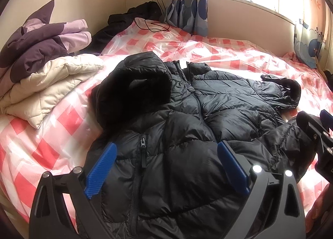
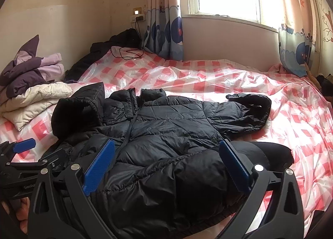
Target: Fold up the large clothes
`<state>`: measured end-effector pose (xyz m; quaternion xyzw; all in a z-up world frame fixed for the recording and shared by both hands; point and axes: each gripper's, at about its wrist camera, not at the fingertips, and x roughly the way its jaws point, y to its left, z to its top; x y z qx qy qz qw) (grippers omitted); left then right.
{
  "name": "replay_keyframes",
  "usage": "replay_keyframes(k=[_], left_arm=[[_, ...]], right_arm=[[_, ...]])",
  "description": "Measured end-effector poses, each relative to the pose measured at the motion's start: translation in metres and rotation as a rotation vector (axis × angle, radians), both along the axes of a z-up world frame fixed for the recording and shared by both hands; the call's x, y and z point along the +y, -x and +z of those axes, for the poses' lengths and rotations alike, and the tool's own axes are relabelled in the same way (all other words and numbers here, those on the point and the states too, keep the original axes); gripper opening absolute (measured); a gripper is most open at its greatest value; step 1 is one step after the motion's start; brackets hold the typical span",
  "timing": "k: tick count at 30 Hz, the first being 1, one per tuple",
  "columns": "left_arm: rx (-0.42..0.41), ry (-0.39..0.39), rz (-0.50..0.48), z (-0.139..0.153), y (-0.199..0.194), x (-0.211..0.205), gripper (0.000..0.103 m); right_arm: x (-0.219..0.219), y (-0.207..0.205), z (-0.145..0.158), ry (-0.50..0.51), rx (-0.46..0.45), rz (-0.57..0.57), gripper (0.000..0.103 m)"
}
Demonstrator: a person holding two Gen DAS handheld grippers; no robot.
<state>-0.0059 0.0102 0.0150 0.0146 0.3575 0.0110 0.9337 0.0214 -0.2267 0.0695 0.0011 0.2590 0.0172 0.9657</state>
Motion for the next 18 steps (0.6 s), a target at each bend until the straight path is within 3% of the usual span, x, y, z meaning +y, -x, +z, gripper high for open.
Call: replay_keyframes(k=[18], left_arm=[[0.009, -0.021, -0.013, -0.0049, -0.0018, 0.0003, 0.096]], right_arm=[[0.0015, -0.0023, -0.0065, 0.003, 0.022, 0.01, 0.097]])
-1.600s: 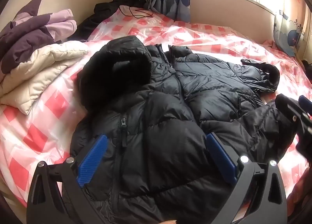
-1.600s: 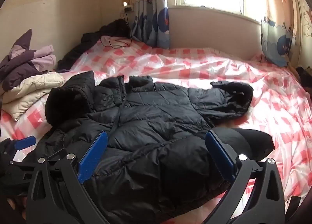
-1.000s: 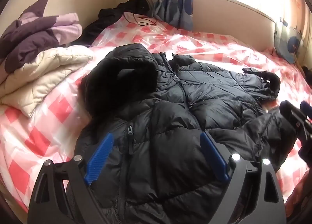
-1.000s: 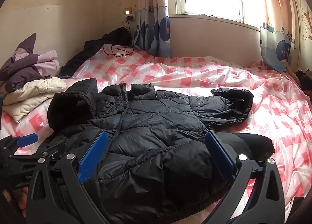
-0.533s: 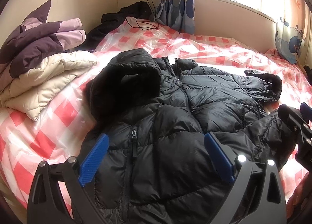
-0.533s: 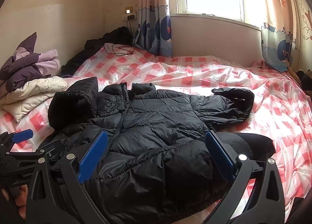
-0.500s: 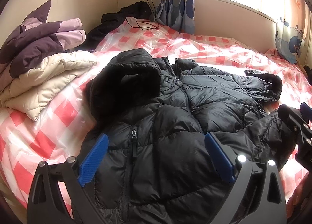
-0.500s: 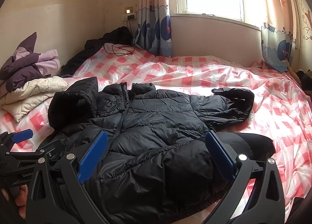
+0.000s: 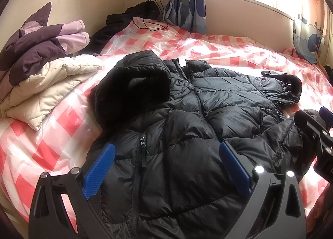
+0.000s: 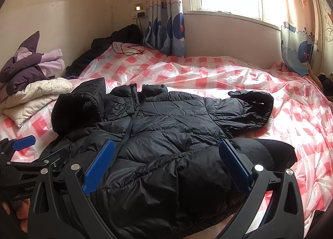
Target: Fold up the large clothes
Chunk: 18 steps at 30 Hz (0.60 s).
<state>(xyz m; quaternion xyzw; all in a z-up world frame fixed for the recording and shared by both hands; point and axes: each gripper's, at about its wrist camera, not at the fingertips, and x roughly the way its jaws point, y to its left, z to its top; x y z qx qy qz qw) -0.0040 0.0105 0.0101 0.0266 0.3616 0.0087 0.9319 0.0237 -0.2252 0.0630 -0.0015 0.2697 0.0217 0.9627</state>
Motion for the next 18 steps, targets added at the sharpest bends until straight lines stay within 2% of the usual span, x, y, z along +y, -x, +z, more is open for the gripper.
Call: replay_keyframes(k=[18], left_arm=[[0.013, -0.016, -0.013, -0.0073, -0.0004, -0.005, 0.096]], right_arm=[[0.0029, -0.0023, -0.0036, 0.0, 0.017, 0.01, 0.097]])
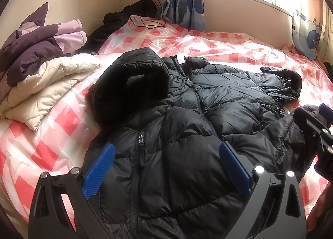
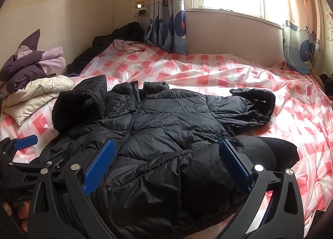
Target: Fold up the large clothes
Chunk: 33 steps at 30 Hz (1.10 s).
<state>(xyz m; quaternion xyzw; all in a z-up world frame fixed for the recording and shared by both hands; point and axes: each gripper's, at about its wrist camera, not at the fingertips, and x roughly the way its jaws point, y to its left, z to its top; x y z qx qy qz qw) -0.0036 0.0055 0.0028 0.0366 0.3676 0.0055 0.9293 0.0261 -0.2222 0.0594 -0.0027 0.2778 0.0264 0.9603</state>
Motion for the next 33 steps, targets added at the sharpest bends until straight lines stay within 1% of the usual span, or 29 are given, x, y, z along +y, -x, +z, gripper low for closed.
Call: replay_keyframes(k=[25, 33], left_arm=[[0.003, 0.0, 0.0, -0.0009, -0.0006, -0.0021, 0.096], [0.011, 0.0, -0.009, -0.0068, 0.0006, -0.005, 0.096]], right_arm=[[0.0003, -0.0001, -0.0005, 0.002, 0.0, -0.002, 0.097], [-0.0023, 0.0018, -0.0002, 0.005, -0.012, -0.008, 0.097]])
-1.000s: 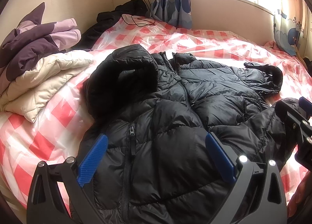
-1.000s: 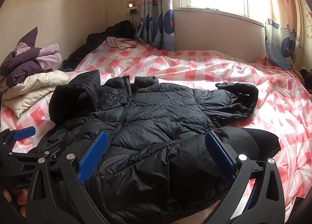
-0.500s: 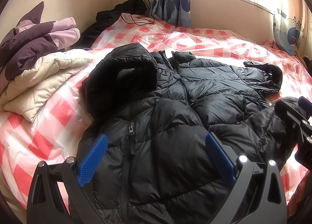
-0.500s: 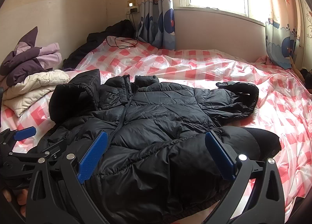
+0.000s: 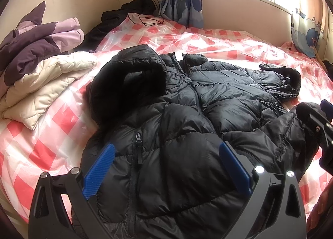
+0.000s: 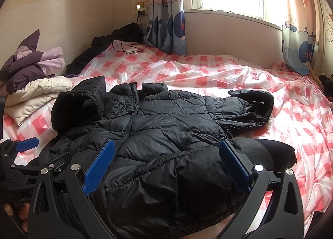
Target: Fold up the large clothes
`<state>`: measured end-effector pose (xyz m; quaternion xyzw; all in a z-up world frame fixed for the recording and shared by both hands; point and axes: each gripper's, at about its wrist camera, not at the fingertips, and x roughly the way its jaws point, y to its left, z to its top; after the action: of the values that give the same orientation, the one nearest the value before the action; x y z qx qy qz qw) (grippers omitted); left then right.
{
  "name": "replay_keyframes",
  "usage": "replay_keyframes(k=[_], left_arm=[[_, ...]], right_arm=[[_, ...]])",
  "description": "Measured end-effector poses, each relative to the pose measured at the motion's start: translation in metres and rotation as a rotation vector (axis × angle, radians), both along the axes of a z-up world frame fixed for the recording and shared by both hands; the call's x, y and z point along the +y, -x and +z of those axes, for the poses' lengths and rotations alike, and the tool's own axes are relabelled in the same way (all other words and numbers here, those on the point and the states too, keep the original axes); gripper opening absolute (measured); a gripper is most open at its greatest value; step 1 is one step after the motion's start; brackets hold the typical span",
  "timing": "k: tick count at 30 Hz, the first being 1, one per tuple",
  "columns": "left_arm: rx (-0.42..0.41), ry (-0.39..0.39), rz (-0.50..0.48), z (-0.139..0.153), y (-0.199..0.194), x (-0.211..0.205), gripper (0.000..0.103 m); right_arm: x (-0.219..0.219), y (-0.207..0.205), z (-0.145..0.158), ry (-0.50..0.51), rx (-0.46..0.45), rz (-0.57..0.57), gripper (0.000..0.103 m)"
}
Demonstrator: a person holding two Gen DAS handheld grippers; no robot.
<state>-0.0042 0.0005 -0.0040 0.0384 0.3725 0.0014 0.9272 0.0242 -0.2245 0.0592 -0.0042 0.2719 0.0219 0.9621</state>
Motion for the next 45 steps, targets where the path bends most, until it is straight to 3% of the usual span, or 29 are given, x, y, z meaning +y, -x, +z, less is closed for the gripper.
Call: replay_keyframes(k=[7, 11, 14, 18, 20, 23, 24, 25, 28, 30, 32, 36, 37, 39, 42, 45], left_arm=[[0.008, -0.008, -0.005, 0.001, -0.001, -0.001, 0.096], [0.031, -0.01, -0.002, -0.001, -0.007, 0.003, 0.096], [0.058, -0.017, -0.008, -0.006, -0.011, 0.008, 0.096], [0.107, -0.085, -0.023, -0.021, -0.019, 0.014, 0.096], [0.133, -0.122, -0.04, -0.028, -0.023, 0.018, 0.096], [0.18, -0.207, -0.059, -0.039, -0.024, 0.035, 0.096], [0.182, -0.212, -0.055, -0.038, -0.024, 0.041, 0.096], [0.182, -0.208, -0.042, -0.036, -0.024, 0.049, 0.096], [0.187, -0.098, -0.014, -0.024, -0.026, 0.072, 0.096], [0.18, 0.005, -0.012, -0.014, -0.027, 0.074, 0.096], [0.175, 0.054, -0.047, -0.01, -0.027, 0.062, 0.096], [0.167, 0.086, -0.135, -0.009, -0.027, 0.019, 0.096], [0.172, 0.098, -0.149, -0.009, -0.027, 0.011, 0.096], [0.183, 0.122, -0.175, -0.011, -0.028, -0.004, 0.096], [0.185, 0.128, -0.184, -0.014, -0.034, -0.014, 0.096], [0.195, 0.133, -0.169, -0.018, -0.038, -0.012, 0.096]], right_arm=[[-0.002, -0.002, 0.004, 0.008, 0.017, 0.012, 0.097], [-0.016, -0.017, 0.032, 0.066, -0.001, -0.005, 0.097], [-0.038, -0.048, 0.048, 0.121, 0.043, -0.046, 0.097], [-0.085, -0.118, 0.025, 0.126, 0.324, -0.079, 0.097], [-0.104, -0.126, -0.019, 0.1, 0.564, -0.076, 0.097], [-0.114, -0.079, -0.058, 0.057, 0.698, -0.056, 0.097], [-0.111, -0.04, -0.076, 0.079, 0.748, -0.028, 0.097], [-0.105, -0.012, -0.09, 0.09, 0.783, -0.002, 0.097], [-0.099, 0.063, -0.114, 0.098, 0.884, 0.079, 0.097], [-0.114, 0.082, -0.095, 0.041, 0.85, 0.057, 0.097], [-0.136, 0.081, -0.042, -0.003, 0.669, 0.011, 0.097], [-0.16, 0.028, 0.03, 0.128, 0.388, -0.139, 0.097], [-0.161, 0.006, 0.037, 0.187, 0.34, -0.152, 0.097], [-0.165, -0.061, 0.035, 0.402, 0.272, -0.197, 0.097], [-0.173, -0.164, 0.0, 0.747, 0.249, -0.279, 0.097], [-0.187, -0.243, -0.047, 0.99, 0.286, -0.279, 0.097]])
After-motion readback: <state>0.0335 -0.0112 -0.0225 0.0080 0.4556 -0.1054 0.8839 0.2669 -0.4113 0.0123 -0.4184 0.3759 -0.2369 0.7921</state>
